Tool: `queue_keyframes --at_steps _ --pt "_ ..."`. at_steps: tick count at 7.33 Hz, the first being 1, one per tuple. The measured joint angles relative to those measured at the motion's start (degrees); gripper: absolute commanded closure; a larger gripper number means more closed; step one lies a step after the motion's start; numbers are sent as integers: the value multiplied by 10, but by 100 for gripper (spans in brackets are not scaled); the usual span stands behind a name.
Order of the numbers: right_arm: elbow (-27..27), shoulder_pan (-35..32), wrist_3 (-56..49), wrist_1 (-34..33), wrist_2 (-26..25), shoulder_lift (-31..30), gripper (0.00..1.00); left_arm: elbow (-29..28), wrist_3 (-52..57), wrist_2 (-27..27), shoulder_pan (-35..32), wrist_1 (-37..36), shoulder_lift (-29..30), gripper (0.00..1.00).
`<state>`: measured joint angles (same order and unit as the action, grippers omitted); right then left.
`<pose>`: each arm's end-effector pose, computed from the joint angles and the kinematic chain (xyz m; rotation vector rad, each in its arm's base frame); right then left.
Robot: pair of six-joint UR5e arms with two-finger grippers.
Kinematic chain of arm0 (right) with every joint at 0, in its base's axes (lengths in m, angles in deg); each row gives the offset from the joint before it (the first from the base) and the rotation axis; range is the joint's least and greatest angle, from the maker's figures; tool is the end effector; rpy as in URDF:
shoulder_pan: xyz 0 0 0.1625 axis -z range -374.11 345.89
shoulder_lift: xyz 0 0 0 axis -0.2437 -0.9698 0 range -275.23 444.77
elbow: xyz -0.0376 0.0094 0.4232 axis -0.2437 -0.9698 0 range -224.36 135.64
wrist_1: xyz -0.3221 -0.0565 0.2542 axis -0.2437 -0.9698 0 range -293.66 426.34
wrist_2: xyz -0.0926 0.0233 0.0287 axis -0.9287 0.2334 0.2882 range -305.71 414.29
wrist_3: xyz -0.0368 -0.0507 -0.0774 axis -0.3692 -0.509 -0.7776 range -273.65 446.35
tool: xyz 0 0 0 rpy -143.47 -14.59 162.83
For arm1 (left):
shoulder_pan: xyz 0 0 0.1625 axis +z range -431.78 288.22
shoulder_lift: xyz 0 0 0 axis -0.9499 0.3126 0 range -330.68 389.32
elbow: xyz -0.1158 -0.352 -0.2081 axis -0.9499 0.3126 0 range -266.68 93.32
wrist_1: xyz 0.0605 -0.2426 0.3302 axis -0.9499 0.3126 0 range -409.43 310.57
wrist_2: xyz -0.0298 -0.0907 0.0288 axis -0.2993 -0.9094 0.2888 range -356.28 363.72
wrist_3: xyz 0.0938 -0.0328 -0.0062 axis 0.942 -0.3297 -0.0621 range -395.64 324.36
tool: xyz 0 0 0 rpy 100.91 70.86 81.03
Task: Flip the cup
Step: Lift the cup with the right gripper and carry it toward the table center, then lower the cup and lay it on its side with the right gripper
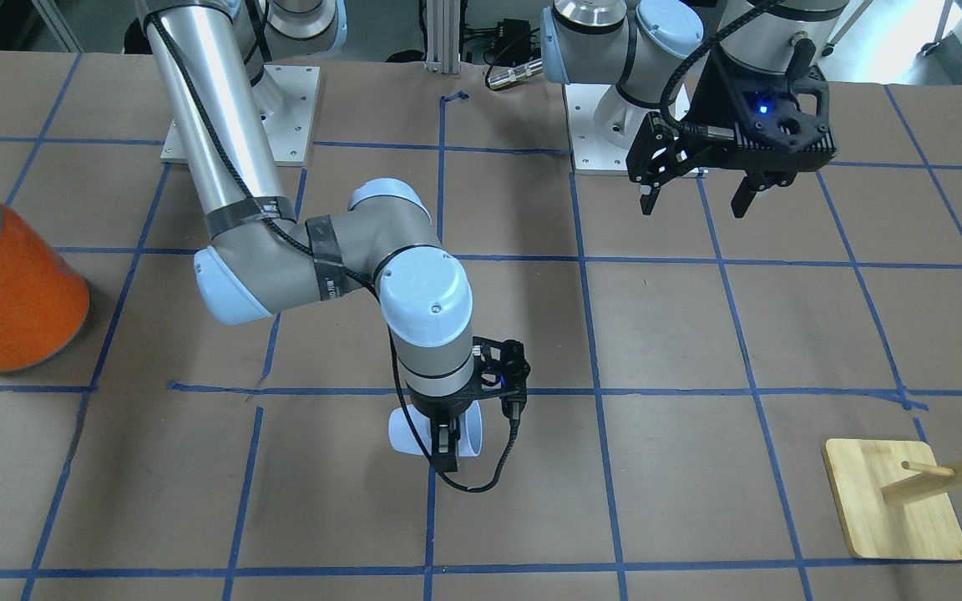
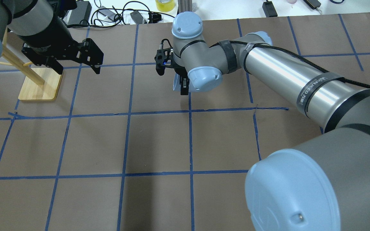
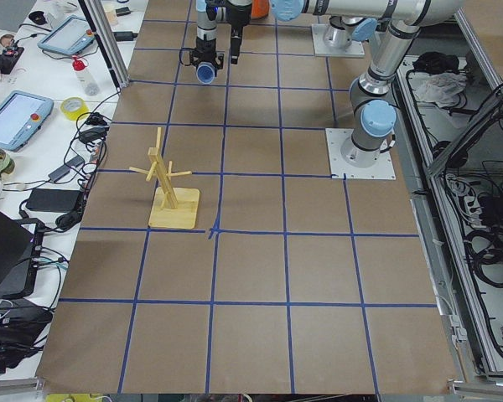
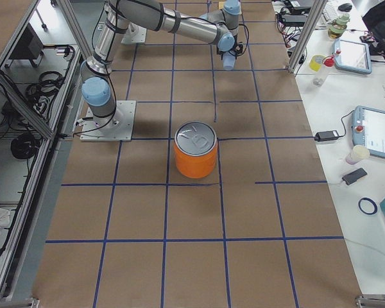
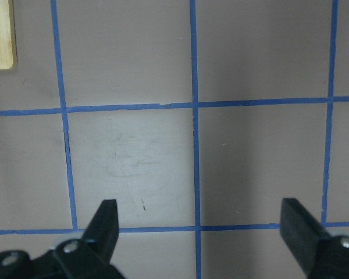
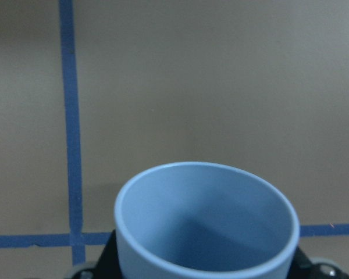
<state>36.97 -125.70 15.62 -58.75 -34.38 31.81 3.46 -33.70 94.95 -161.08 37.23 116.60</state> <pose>0.3881 -0.6119 0.2281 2.2436 -2.1517 0.1807 -0.1253 -0.4826 0.5160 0.0317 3.1134 -0.1602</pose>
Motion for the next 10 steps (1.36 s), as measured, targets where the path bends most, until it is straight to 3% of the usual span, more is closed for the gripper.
queue_keyframes --at_steps 2,6,7,8,9,10 --pt "2 -25 -25 4 -28 14 32 0 0 0 0 0 0 0" --pt "2 -41 -23 1 -28 25 31 0 0 -1 0 0 0 0" --pt "1 -43 -23 1 -29 26 27 0 0 -1 0 0 0 0" --pt "1 -44 -23 1 -29 27 8 0 0 -1 0 0 0 0" --pt "1 -44 -22 1 -28 28 0 0 0 -1 0 0 0 0" --pt "2 -44 -21 0 -27 28 0 0 0 -1 0 0 0 0"
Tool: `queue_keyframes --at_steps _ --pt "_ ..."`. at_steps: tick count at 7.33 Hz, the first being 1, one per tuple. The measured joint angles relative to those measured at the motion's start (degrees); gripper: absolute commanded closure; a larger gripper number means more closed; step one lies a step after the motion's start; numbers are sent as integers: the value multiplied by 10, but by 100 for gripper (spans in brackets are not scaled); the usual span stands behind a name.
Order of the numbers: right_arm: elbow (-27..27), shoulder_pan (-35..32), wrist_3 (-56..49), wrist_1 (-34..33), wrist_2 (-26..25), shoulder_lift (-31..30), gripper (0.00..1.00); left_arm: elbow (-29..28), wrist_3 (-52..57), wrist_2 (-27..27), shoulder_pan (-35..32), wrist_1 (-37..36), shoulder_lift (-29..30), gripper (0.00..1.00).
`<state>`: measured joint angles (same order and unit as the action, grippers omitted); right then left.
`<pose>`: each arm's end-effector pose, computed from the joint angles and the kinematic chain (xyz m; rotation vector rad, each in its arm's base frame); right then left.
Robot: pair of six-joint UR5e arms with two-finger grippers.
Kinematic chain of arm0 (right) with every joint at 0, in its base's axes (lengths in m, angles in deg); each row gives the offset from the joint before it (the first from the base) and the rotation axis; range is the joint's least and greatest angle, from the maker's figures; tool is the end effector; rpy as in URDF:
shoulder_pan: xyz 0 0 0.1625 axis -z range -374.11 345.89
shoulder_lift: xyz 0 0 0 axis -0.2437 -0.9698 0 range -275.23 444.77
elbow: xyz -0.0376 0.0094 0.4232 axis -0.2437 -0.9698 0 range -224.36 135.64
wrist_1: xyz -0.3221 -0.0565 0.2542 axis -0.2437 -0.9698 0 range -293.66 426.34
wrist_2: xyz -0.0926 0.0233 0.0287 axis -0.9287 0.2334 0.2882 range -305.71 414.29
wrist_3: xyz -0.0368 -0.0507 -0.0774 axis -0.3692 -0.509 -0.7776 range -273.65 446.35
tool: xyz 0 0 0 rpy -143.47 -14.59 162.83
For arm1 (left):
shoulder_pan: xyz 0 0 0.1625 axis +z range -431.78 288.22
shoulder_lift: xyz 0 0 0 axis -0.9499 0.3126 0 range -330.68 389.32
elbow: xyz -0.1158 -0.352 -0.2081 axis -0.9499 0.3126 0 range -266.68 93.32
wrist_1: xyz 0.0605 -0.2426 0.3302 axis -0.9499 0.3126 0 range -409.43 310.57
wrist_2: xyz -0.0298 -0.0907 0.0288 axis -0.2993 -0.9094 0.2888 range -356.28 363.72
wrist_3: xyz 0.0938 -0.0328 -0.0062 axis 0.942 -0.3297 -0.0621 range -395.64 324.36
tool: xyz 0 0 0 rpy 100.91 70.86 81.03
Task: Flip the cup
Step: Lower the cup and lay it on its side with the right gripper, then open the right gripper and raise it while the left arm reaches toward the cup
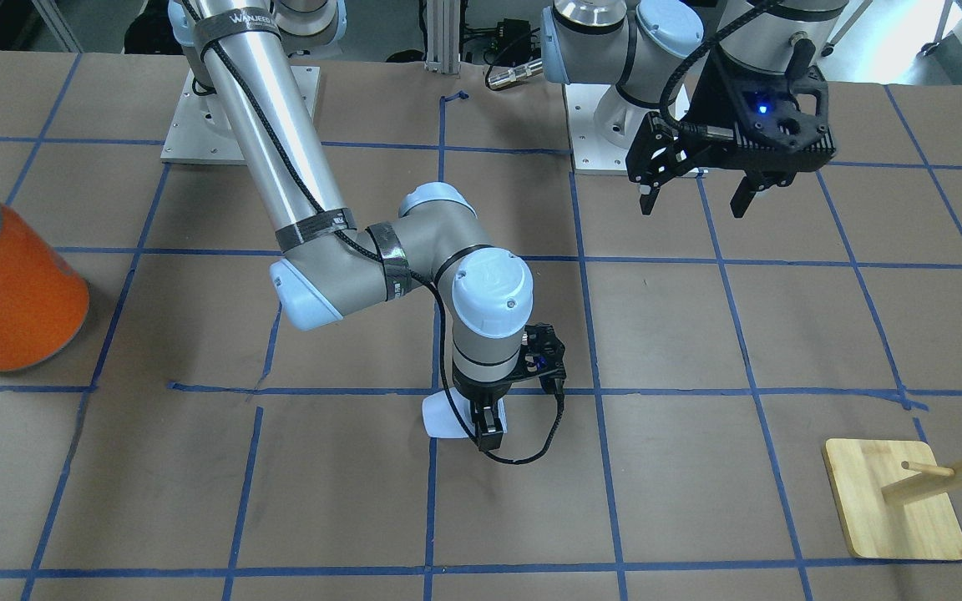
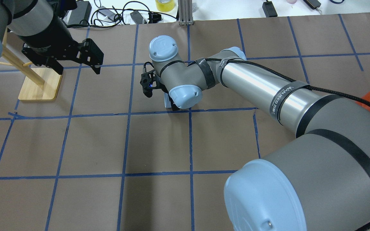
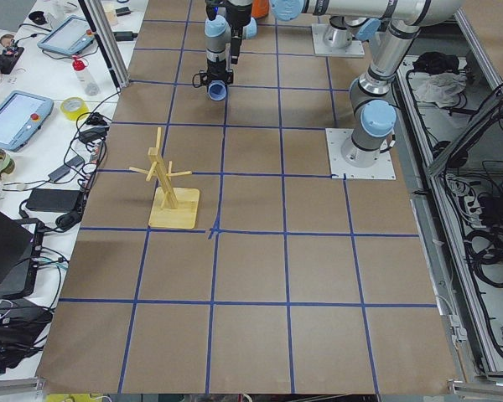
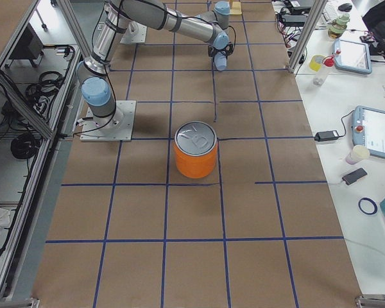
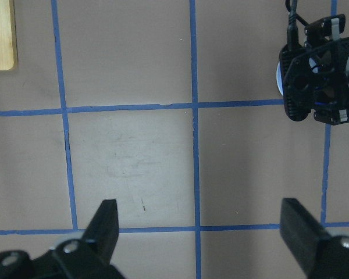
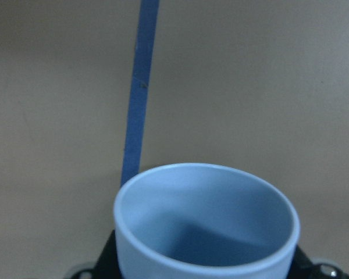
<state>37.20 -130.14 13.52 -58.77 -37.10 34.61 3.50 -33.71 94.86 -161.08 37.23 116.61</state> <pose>0.4306 -0.5832 0.1915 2.3484 -2.0123 0.0768 -0.1255 -0.4826 0.5155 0.0316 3.1151 -0.1590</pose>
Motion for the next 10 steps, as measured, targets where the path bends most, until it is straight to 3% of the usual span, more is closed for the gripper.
queue_keyframes --at_steps 4,7,10 --pt "-1 -9 3 -4 -7 -15 0 0 0 0 0 0 0 0" --pt "2 0 27 7 -8 -71 0 0 -1 -6 3 3 -1 0" --pt "4 54 75 106 -4 -171 0 5 3 -42 7 -3 1 0"
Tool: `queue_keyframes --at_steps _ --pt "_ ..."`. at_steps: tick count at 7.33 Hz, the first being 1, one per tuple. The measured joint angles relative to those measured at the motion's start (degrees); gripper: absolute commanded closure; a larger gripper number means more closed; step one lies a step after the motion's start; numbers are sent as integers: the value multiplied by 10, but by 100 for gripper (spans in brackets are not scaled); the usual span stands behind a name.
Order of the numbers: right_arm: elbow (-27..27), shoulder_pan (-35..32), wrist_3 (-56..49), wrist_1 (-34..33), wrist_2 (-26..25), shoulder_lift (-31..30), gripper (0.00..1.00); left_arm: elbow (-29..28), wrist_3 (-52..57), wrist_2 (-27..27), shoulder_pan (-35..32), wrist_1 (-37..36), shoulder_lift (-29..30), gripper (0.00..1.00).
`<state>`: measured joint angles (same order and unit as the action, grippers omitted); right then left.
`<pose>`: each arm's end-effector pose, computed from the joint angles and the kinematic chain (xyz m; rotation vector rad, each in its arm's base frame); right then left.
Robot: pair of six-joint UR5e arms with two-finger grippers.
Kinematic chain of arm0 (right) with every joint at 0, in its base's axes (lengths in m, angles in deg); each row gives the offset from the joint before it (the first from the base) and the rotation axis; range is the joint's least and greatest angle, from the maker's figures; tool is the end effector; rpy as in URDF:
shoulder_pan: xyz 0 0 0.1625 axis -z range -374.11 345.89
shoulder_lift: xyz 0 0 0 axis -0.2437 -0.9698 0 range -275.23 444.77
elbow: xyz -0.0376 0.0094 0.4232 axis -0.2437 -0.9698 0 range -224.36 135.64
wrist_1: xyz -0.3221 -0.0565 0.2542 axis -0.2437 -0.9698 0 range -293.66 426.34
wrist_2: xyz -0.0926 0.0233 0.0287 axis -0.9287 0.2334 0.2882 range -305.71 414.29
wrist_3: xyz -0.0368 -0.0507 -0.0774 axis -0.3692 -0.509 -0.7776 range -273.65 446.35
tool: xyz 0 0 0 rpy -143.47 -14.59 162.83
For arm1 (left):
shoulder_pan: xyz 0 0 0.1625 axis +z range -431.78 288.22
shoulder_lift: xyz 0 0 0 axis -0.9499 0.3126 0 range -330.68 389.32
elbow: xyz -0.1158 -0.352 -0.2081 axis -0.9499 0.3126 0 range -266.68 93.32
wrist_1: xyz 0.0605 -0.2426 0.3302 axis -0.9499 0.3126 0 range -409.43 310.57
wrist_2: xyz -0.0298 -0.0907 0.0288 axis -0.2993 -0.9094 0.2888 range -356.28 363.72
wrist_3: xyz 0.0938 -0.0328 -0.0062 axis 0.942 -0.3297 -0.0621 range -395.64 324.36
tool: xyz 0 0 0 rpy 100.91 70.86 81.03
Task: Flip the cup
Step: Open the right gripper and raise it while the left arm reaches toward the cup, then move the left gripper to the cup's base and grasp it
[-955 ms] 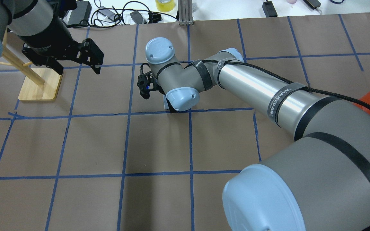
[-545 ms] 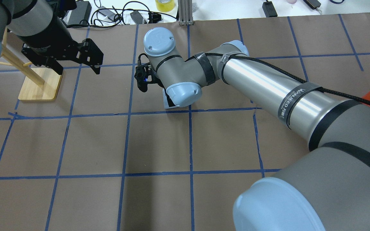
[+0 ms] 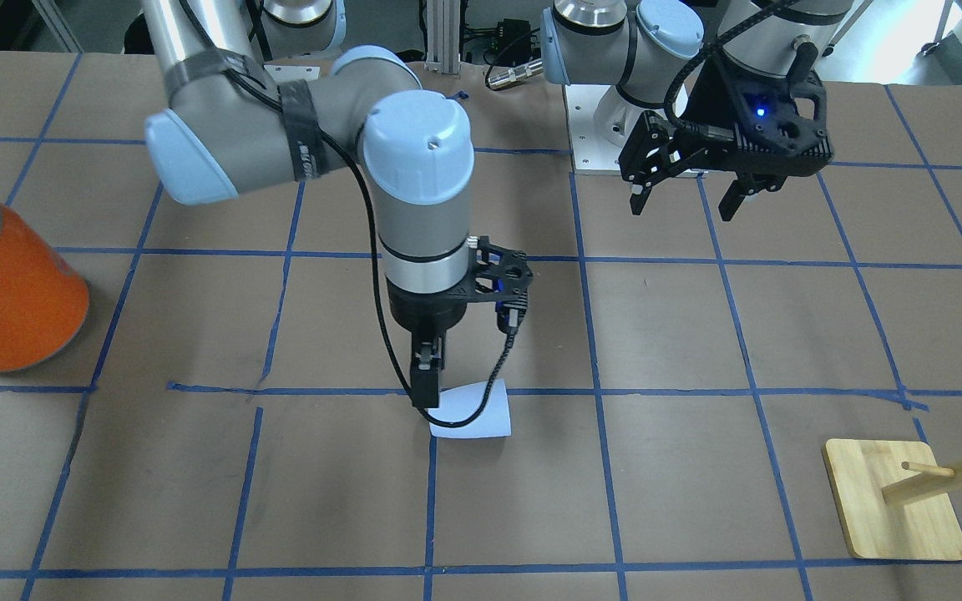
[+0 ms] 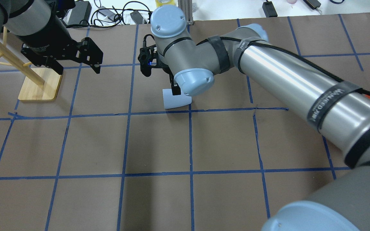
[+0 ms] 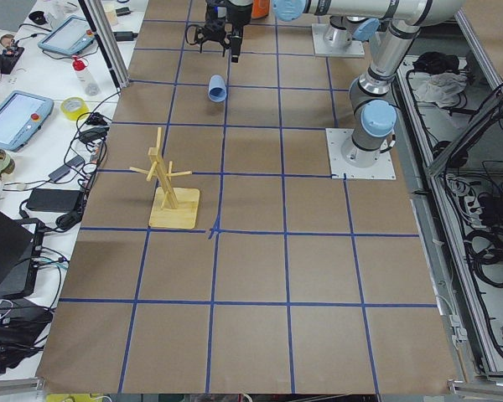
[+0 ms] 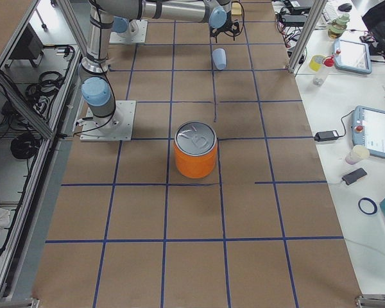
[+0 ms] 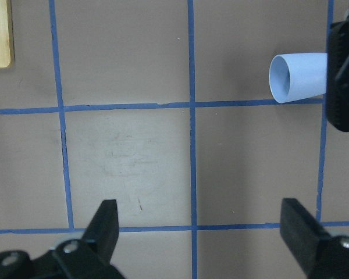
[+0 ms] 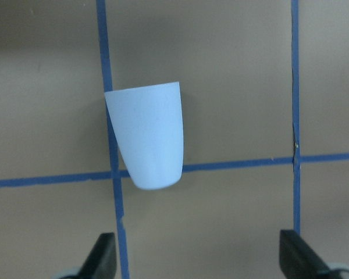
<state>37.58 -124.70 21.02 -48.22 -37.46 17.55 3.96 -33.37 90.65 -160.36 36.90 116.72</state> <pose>0.3538 -0.5712 0.3736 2.0686 -2.2274 0.2241 -0.1267 -0.4849 0.5113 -0.0268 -3.0874 0.1544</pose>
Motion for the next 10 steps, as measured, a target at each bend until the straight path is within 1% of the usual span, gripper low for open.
queue_keyframes --at_steps 2,3,5,7,9,10 --pt "2 48 48 102 2 -75 0 19 20 -33 1 -36 19 0" --pt "2 78 78 147 2 -109 0 28 25 -70 2 -55 38 0" --pt "4 137 179 210 2 -158 0 54 28 -122 8 -111 82 0" --pt "4 162 315 234 3 -180 0 91 25 -206 18 -192 130 0" --pt "5 163 467 250 15 -196 0 103 20 -315 20 -252 181 0" --pt "7 162 552 253 29 -201 0 108 19 -345 20 -273 205 0"
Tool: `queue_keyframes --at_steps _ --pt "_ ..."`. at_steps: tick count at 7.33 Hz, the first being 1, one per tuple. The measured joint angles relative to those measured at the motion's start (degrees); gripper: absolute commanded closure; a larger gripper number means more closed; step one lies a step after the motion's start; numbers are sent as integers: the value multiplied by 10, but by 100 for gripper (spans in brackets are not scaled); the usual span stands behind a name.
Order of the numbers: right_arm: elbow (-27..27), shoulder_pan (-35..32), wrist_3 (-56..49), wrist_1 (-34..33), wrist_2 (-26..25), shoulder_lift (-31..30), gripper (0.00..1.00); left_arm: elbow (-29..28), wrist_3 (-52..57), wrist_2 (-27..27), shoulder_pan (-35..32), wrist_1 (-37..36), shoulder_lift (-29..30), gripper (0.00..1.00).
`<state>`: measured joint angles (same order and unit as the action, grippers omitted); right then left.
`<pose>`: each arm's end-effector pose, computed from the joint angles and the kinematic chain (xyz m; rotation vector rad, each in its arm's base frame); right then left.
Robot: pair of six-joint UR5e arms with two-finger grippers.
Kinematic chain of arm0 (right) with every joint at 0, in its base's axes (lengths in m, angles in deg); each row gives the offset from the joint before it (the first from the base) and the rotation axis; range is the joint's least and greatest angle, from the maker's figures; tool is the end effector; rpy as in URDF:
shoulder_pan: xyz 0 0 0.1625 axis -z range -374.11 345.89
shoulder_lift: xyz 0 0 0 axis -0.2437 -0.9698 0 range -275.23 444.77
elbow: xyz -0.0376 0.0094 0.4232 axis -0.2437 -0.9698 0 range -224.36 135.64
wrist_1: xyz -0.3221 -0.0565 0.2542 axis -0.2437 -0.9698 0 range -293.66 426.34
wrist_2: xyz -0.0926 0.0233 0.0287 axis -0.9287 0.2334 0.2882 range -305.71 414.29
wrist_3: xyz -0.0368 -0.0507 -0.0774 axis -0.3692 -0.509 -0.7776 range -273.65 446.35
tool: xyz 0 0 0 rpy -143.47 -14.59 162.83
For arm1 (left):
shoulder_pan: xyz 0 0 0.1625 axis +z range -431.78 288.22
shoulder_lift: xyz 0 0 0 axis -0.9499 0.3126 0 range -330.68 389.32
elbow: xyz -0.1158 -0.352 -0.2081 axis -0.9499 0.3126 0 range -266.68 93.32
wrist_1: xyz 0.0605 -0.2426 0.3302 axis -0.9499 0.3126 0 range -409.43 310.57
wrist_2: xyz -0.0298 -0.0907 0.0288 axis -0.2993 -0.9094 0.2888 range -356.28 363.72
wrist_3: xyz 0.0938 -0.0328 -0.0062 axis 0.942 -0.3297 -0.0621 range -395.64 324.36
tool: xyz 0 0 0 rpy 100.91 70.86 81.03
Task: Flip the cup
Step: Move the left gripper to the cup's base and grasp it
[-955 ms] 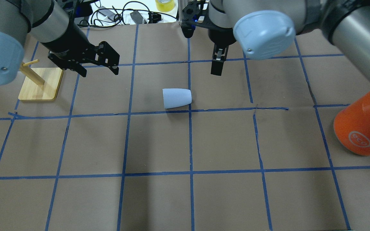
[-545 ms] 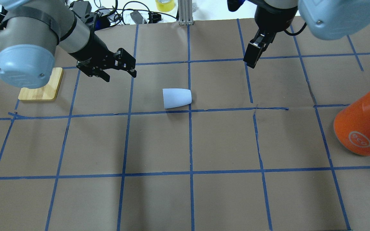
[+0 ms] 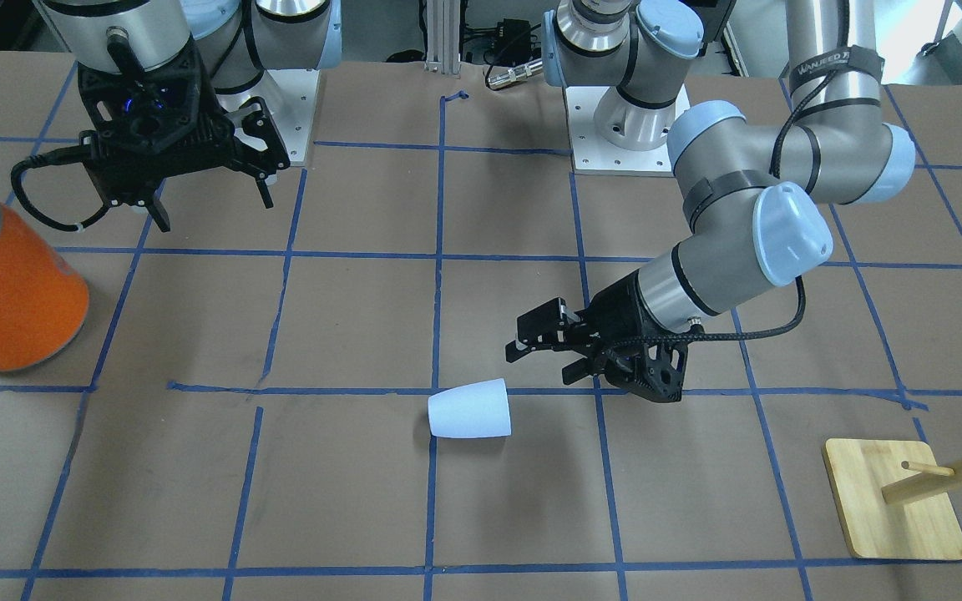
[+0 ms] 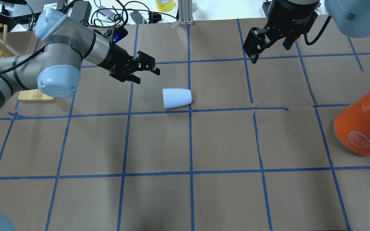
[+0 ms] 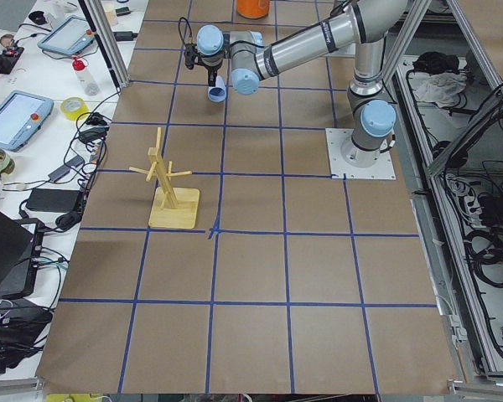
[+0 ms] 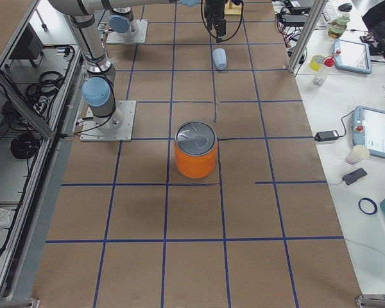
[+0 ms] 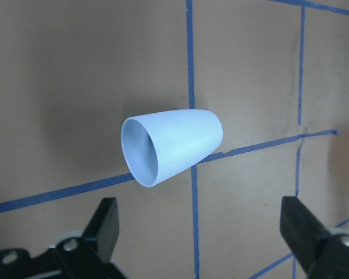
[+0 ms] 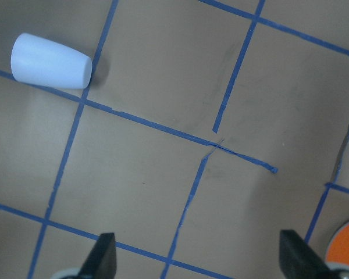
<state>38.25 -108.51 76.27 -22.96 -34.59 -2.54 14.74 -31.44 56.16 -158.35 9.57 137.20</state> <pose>0.1746 -0.5053 0.5267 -0.3946 3.0986 -0.1103 -0.1593 -0.5851 0.2992 -0.0291 -2.4878 0.0932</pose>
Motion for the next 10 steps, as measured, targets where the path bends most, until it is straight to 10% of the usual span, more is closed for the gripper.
queue_keyframes --at_steps 7,9,10 --pt "15 4 158 1 10 -25 0 45 -1 -108 0 -127 111 2" --pt "30 5 168 -6 8 -37 0 51 -1 -142 0 -133 130 18" --pt "32 6 171 -8 7 -39 0 52 -8 -156 0 -133 135 47"
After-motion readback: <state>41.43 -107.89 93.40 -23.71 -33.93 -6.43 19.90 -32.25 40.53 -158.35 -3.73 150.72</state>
